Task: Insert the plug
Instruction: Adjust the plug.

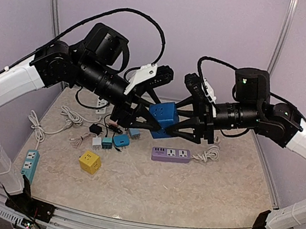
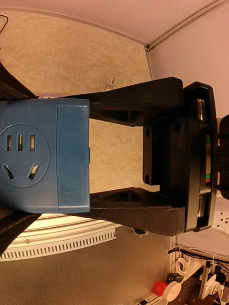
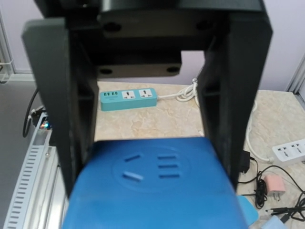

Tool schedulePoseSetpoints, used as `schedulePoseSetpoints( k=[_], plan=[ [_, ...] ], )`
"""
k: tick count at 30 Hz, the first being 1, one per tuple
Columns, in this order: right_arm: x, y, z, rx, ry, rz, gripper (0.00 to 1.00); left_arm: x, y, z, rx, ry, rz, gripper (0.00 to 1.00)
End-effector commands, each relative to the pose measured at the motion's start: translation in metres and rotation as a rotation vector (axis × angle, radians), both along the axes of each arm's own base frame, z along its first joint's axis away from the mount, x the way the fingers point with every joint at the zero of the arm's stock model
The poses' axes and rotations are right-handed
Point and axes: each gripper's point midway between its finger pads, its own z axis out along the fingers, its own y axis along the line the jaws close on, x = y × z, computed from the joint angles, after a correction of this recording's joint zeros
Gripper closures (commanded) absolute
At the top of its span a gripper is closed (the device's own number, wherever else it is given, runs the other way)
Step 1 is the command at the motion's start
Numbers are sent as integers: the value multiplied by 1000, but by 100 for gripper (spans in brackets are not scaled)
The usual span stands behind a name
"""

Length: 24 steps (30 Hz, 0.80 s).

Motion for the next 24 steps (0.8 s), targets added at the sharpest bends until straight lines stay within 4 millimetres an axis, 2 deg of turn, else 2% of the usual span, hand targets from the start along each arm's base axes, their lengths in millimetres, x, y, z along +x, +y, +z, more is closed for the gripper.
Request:
schedulePoseSetpoints(
  k=[1, 2, 3, 4, 5, 8, 9, 11, 14, 16, 18, 21, 22, 24],
  plan=[
    [-5, 0, 18, 44, 90, -11, 100, 5, -4, 12, -38, -76, 3, 100],
    [-3, -1, 20, 42, 112, -31, 100, 9, -3, 13, -40, -89, 21, 76],
    [2, -3, 21, 35, 127, -73, 100, 15, -2, 15, -40, -105, 48, 40],
    [8, -5, 21, 25, 147, -119, 100, 21, 1, 18, -45, -123, 74, 11],
    [17, -9, 19, 8, 170, -183, 100, 31, 5, 23, -47, -145, 117, 2],
    [54, -27, 5, -55, 321, -445, 100, 62, 30, 39, -43, -197, 245, 1],
    [66, -35, -6, -87, 380, -530, 100, 74, 42, 43, -33, -208, 291, 1],
    [82, -50, -30, -167, 491, -673, 100, 101, 74, 43, -5, -224, 408, 1],
    [95, -58, -49, -251, 606, -792, 100, 137, 135, 37, 40, -259, 616, 1],
    [104, -62, -58, -303, 655, -861, 100, 157, 181, 23, 123, -274, 775, 1],
    [113, -69, -71, -373, 693, -943, 100, 166, 221, 2, 238, -262, 890, 1],
    [126, -74, -97, -471, 767, -1042, 100, 167, 273, -36, 405, -178, 1009, 1],
    [129, -70, -112, -513, 798, -1055, 100, 166, 286, -50, 450, -142, 1040, 1],
    [133, -62, -130, -560, 845, -1051, 100, 162, 309, -82, 528, -80, 1079, 1]
  ],
)
